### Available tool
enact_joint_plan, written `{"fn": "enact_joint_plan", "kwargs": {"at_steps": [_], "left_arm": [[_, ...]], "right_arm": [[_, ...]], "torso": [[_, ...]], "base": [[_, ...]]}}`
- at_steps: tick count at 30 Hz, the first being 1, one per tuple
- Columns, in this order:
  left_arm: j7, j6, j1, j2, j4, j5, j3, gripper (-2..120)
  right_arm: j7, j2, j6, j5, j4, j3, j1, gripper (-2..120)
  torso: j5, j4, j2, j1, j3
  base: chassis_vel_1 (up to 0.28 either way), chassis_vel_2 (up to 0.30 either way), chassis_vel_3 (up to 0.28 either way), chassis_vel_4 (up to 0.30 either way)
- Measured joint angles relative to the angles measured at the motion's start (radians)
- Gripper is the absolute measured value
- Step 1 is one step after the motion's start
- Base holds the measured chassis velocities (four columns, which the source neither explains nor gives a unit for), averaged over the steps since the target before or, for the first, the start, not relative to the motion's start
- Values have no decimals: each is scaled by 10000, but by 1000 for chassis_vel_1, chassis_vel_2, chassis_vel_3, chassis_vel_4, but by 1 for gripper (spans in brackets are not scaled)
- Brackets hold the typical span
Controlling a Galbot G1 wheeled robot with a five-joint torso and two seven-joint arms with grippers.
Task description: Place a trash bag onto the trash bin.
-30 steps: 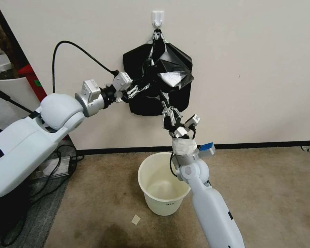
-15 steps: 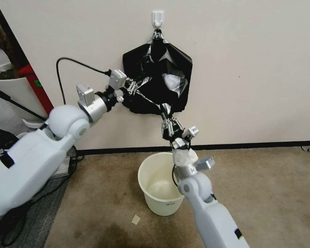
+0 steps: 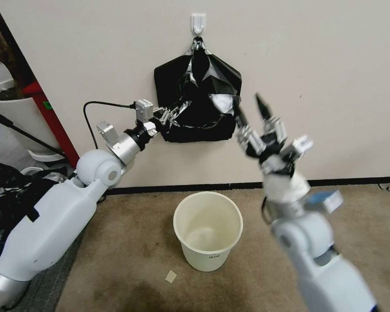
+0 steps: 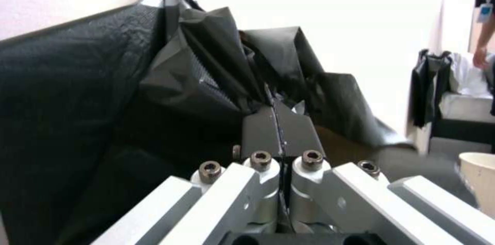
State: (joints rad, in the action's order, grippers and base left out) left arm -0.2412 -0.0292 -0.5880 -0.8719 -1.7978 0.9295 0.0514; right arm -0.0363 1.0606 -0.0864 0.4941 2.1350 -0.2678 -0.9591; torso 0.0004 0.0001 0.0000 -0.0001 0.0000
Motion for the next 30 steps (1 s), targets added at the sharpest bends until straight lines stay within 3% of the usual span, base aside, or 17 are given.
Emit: {"fn": "enact_joint_plan", "kwargs": {"at_steps": [2,6,12,15,23,25,28,30], "left_arm": [[-1,-6,63,-53,-34,-21,-27,0],[-1,-39,125,-66,-136,-26,-45,0],[6,-65,124,-63,-268,-8,10,0],[22,-71,98,-109,-309,-6,69,0],[48,-105,102,-178,-439,105,115,0],[52,-110,109,-192,-452,107,116,0],[60,-119,109,-195,-479,108,122,0],[61,-119,103,-186,-480,108,128,0]], "right_arm": [[-29,-856,774,229,-787,550,1127,91],[40,-1461,1623,692,-1363,1291,2319,99],[39,-1989,2780,-13,-1757,1802,3269,98],[-313,-2224,3490,-613,-1919,1961,3504,90],[-963,-2329,3682,-1099,-2072,2280,4154,65],[-1097,-2362,3669,-1104,-1992,2284,4184,68],[-1627,-2590,3759,-1211,-1642,2283,4210,82],[-1725,-2651,3794,-1309,-1615,2282,4232,86]], "torso": [[0,-2,-1,0,0],[-1,-1,0,0,0],[-4,-1,-1,0,0],[-4,-2,0,0,1],[-5,1,0,0,1],[-3,0,0,0,1],[-4,-1,0,0,0],[-5,-1,0,0,0]], "base": [[0,0,0,0],[0,0,0,0],[0,0,0,0],[0,0,0,0],[0,0,0,0],[0,0,0,0],[0,0,0,0],[0,0,0,0]]}}
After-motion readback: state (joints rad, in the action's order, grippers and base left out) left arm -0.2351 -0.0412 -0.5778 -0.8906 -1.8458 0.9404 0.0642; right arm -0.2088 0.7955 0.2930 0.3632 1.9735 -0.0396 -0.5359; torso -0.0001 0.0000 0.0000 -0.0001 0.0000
